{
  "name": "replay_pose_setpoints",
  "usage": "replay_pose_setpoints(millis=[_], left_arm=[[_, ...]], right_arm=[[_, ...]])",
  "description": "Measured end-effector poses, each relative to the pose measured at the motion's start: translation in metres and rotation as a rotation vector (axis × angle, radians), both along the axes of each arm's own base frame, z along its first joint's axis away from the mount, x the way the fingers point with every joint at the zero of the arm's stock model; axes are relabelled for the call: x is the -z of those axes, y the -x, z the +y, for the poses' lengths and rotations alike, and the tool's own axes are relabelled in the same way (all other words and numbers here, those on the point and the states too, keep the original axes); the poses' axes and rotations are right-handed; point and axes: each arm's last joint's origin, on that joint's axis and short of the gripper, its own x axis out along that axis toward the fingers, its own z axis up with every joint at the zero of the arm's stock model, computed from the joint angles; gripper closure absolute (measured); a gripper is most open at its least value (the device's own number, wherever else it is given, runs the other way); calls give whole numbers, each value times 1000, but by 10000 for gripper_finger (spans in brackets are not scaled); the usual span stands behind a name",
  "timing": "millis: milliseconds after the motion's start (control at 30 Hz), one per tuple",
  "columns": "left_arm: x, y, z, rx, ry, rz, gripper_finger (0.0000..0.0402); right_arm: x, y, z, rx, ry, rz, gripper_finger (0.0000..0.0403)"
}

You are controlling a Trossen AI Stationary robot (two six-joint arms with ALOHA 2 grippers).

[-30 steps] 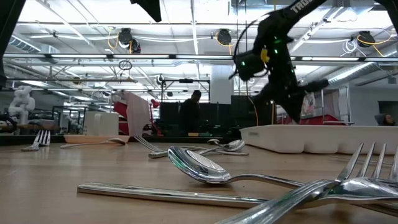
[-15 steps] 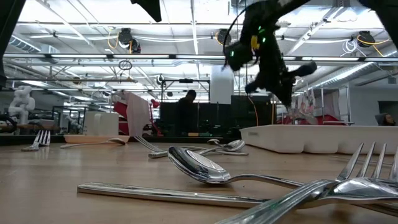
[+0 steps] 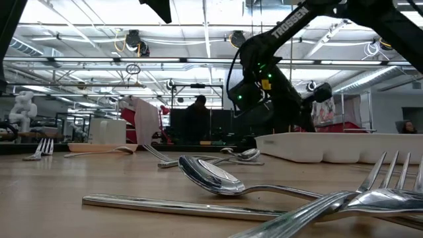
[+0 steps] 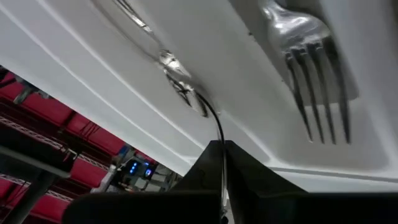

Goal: Sort silverware
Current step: Put the silver fork into the white cutlery tray

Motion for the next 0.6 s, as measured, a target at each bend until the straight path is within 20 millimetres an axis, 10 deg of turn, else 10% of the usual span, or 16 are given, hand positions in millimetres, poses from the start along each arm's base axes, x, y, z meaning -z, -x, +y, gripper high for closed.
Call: replay_pose_setpoints(millis=[600], left_arm=[[0,0,-1,41,8,6,343]], right_arm=[[-27,-36,-10,104,-3,-232,403]])
